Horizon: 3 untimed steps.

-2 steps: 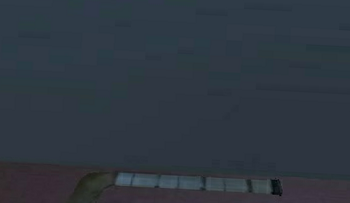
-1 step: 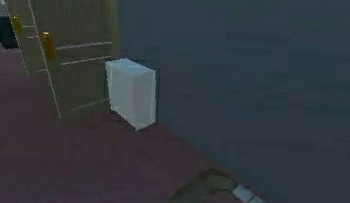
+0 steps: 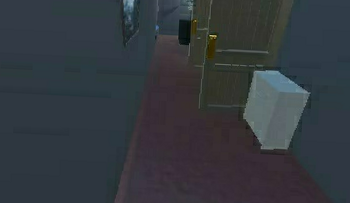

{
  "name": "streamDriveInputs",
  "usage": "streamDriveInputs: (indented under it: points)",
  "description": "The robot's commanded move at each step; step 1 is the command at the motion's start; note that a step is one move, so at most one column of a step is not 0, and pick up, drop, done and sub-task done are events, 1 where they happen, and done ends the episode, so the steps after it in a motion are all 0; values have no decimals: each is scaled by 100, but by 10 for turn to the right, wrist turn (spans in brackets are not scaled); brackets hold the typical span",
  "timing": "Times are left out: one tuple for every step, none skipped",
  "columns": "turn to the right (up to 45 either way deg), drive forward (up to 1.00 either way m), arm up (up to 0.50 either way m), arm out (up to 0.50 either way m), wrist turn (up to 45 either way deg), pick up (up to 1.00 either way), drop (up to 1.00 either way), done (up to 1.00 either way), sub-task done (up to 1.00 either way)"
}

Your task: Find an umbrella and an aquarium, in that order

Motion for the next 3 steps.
streamDriveInputs:
  points:
    - [0,100,0,0,0,0,0,0,0]
    - [0,100,0,0,0,0,0,0,0]
    - [-30,0,0,0,0,0,0,0,0]
